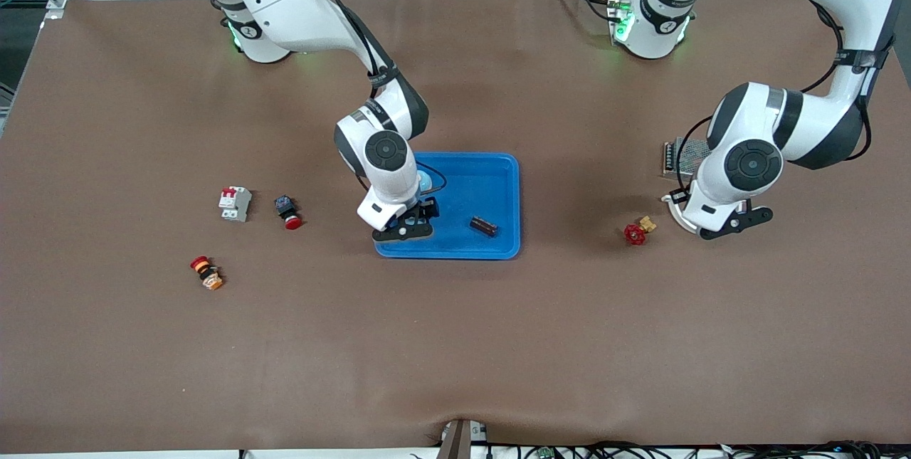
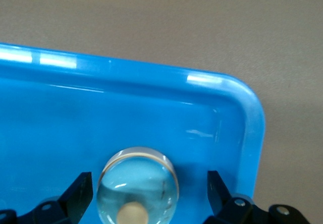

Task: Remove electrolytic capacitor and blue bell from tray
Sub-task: 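Lower the capacitor beside the white arc and open the left gripper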

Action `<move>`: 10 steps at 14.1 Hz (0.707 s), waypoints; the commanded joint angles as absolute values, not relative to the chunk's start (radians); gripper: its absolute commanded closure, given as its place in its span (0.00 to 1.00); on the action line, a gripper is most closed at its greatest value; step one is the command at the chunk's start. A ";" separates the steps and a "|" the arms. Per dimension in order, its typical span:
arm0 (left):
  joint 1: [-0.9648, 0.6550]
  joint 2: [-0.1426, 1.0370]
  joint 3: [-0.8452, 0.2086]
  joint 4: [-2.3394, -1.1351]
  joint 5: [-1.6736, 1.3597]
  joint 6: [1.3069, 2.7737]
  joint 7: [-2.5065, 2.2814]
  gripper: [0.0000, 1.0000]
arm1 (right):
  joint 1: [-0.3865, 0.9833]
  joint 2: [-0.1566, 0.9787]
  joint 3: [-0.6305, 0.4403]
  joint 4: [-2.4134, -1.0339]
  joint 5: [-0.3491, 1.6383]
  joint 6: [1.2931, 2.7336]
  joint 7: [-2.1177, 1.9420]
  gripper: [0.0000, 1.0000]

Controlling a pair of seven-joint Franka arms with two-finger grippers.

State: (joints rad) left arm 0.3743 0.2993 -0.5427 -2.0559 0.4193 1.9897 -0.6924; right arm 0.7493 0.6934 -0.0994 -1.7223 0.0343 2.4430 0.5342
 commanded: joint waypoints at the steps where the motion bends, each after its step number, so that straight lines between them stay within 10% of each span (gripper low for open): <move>1: 0.435 0.259 -0.554 -2.138 0.477 2.068 -0.677 1.00 | 0.773 0.704 -0.109 -1.709 0.063 2.447 0.541 0.00; 10: 0.558 0.325 -0.552 -2.241 0.600 2.296 -0.678 1.00 | 0.779 0.712 -0.109 -1.709 0.064 2.456 0.541 0.00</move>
